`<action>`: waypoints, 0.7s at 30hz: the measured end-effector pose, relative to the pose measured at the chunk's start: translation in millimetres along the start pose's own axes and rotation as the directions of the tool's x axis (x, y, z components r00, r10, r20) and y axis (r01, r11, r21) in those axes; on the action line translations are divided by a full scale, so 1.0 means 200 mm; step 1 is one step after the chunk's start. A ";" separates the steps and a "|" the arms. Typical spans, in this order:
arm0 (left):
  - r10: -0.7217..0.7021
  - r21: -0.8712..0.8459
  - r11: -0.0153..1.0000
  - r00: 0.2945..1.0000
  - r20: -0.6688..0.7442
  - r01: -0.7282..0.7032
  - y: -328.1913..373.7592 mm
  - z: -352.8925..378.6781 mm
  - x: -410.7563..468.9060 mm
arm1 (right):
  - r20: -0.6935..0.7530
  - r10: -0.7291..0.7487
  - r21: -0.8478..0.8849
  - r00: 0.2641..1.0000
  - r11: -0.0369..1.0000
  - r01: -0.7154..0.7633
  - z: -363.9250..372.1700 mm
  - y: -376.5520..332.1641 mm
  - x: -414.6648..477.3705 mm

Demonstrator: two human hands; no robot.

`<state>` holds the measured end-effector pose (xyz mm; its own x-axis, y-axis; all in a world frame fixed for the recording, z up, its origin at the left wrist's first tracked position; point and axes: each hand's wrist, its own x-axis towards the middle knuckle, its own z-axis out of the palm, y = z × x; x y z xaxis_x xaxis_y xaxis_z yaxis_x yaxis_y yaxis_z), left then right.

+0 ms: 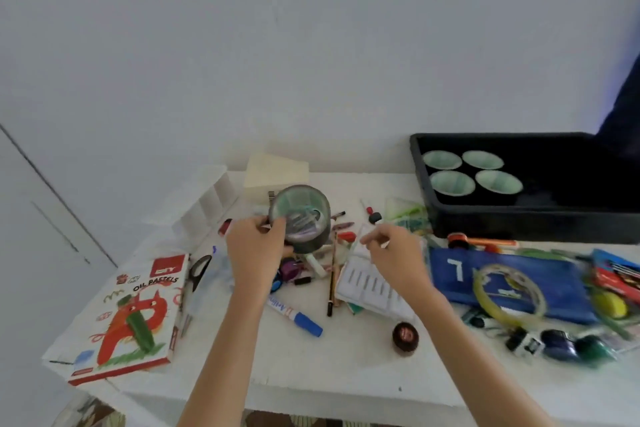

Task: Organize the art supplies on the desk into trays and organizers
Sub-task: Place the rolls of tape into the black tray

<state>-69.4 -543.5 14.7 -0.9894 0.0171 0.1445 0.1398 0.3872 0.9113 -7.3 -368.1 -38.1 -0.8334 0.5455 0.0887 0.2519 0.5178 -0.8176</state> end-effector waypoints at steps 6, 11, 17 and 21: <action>0.084 0.021 0.996 0.971 0.224 -0.090 0.08 0.35 -0.11 | -0.353 0.223 -0.190 0.908 0.934 -0.303 -0.34 0.30 -0.06; 0.103 -0.037 0.995 0.923 0.371 -0.096 0.16 0.56 -0.22 | -0.458 0.308 -0.334 0.834 0.810 -0.482 -0.51 0.46 -0.10; 0.087 -0.015 0.996 0.890 0.448 -0.089 0.19 0.71 -0.30 | -0.453 0.313 -0.508 0.835 0.678 -0.531 -0.58 0.62 -0.12; 0.092 -0.009 0.995 0.885 0.456 -0.098 0.22 0.75 -0.30 | -0.477 0.242 -0.434 0.845 0.771 -0.466 -0.58 0.67 -0.11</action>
<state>-9.9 -388.4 -12.3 -0.8816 0.4706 0.0358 0.2368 0.3755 0.8960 102.8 -234.0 -83.8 -0.4084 0.9006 0.1488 0.7962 0.4311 -0.4246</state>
